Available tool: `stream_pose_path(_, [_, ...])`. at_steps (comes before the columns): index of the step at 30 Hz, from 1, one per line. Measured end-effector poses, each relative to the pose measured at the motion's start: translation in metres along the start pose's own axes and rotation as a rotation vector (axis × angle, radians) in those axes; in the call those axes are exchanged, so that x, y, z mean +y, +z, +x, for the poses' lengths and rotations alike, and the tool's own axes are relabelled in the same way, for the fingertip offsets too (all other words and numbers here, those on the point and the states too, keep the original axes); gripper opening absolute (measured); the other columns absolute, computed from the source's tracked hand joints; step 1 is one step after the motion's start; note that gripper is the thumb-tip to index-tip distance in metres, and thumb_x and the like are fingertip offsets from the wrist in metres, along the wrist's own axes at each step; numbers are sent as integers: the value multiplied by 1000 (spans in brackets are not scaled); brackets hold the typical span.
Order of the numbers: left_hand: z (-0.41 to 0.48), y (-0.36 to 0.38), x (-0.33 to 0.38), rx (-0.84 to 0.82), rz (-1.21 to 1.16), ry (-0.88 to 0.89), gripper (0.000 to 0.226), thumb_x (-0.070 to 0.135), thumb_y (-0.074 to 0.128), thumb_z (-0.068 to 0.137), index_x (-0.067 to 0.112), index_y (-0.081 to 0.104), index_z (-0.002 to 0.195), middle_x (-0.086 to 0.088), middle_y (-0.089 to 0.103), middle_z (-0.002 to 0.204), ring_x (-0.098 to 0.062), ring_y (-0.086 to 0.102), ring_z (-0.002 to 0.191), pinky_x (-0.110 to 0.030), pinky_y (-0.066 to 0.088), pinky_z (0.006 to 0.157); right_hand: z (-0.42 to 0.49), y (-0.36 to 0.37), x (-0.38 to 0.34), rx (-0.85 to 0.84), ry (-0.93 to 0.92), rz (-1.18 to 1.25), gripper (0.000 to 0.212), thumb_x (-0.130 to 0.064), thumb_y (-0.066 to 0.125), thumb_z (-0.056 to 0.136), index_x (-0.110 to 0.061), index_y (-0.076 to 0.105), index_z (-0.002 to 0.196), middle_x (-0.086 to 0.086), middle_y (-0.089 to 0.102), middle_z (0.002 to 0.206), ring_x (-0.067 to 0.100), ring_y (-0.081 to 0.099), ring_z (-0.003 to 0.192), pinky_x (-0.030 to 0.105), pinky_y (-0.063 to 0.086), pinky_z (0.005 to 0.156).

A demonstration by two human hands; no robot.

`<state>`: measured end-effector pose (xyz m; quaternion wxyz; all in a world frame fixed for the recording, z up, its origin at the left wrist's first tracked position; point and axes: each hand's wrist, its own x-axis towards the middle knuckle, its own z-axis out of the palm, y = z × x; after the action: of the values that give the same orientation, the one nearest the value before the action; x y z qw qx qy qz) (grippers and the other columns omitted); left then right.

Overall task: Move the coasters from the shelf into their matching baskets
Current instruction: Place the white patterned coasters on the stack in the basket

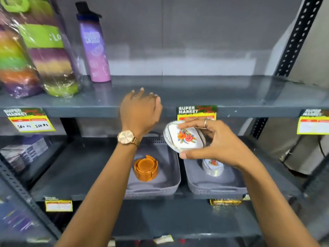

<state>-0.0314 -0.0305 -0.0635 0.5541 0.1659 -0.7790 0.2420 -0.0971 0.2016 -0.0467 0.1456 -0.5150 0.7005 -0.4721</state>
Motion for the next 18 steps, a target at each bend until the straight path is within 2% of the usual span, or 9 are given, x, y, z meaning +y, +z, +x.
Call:
stream_pose_path(4, [-8,2,10,37,-38,-57,37,24,44,99,11,77,89,-3,78,90,-26,72,97,-37,54,80,-25,16,54,-98,167,-22,68,-25,95,49,-27,68,111,-10,67,112,4,67,103,23,53,91])
stream_pose_path(7, [-8,1,11,78,-67,-77,33,22,47,99,11,76,87,-3,77,85,-24,73,90,-34,52,74,-25,22,107,24,355,-37,57,-21,92,56,-21,66,107,-8,70,103,10,67,94,20,52,88])
stream_pose_path(8, [-8,1,11,85,-75,-82,33,22,47,99,12,76,87,-2,77,84,-24,73,88,-34,52,73,-22,22,124,87,407,-61,52,-21,91,59,-19,66,104,-9,69,99,8,66,90,16,50,83])
stream_pose_path(10, [-8,2,13,91,-88,-98,33,22,47,100,13,76,88,-1,77,83,-23,73,88,-34,52,74,-15,20,156,177,490,-125,46,-25,88,64,-15,66,102,-6,69,98,10,63,90,16,43,76])
stream_pose_path(12, [-9,2,14,110,-101,-115,33,22,47,100,13,76,88,0,77,82,-22,73,86,-34,51,74,-8,20,188,196,545,-174,49,-31,87,65,-11,69,106,2,71,105,15,63,99,20,40,80])
stream_pose_path(18, [-9,1,16,157,-155,-120,28,18,52,97,12,77,87,-1,77,82,-23,72,82,-34,54,72,2,18,247,151,673,-377,56,-41,81,70,-9,68,114,17,68,120,31,63,112,33,48,97])
